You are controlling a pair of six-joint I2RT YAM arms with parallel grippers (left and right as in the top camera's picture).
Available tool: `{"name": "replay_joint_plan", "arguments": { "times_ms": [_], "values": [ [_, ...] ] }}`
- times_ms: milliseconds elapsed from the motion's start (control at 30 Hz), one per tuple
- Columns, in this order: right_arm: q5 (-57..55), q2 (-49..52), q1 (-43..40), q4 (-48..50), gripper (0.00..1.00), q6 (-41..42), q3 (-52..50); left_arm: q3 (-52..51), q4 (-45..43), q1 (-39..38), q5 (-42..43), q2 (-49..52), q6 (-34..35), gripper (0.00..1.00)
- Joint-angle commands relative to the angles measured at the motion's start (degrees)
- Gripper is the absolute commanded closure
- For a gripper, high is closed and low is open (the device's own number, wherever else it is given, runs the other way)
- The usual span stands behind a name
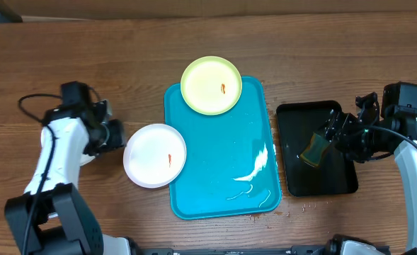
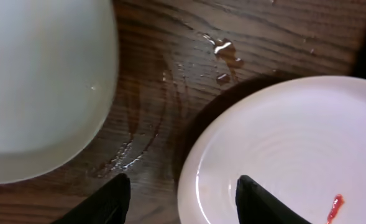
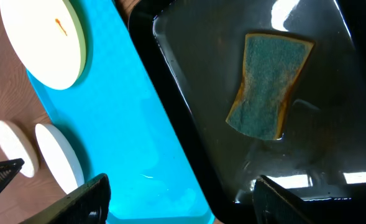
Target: Clean dirty plates on tray and stack at the side
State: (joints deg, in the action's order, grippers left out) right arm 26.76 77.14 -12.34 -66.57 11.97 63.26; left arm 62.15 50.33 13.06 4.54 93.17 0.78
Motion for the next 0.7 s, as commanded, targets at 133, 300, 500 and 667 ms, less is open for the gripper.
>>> {"name": "replay_joint_plan", "arguments": {
  "times_ms": [133, 300, 500, 667],
  "values": [
    [-0.17, -0.63, 0.24, 0.24, 0.25, -0.44, 0.90, -4.74, -2.95, -2.08, -3.91, 3.21, -1.86, 0.59],
    [-0.17, -0.63, 0.24, 0.52, 0.25, -0.42, 0.90, -7.04, -5.07, -2.12, -3.48, 6.36, -1.88, 0.66],
    [-0.15, -0.63, 0.24, 0.63, 0.25, -0.17, 0.90, -9.38, -7.06, -2.19, -1.77, 11.13, -1.90, 0.96],
    [-0.17, -0.63, 0.24, 0.70, 0.25, -0.17, 0.90, -7.52, -3.67, -2.23, -0.11, 10.51, -1.90, 0.96]
  ]
}}
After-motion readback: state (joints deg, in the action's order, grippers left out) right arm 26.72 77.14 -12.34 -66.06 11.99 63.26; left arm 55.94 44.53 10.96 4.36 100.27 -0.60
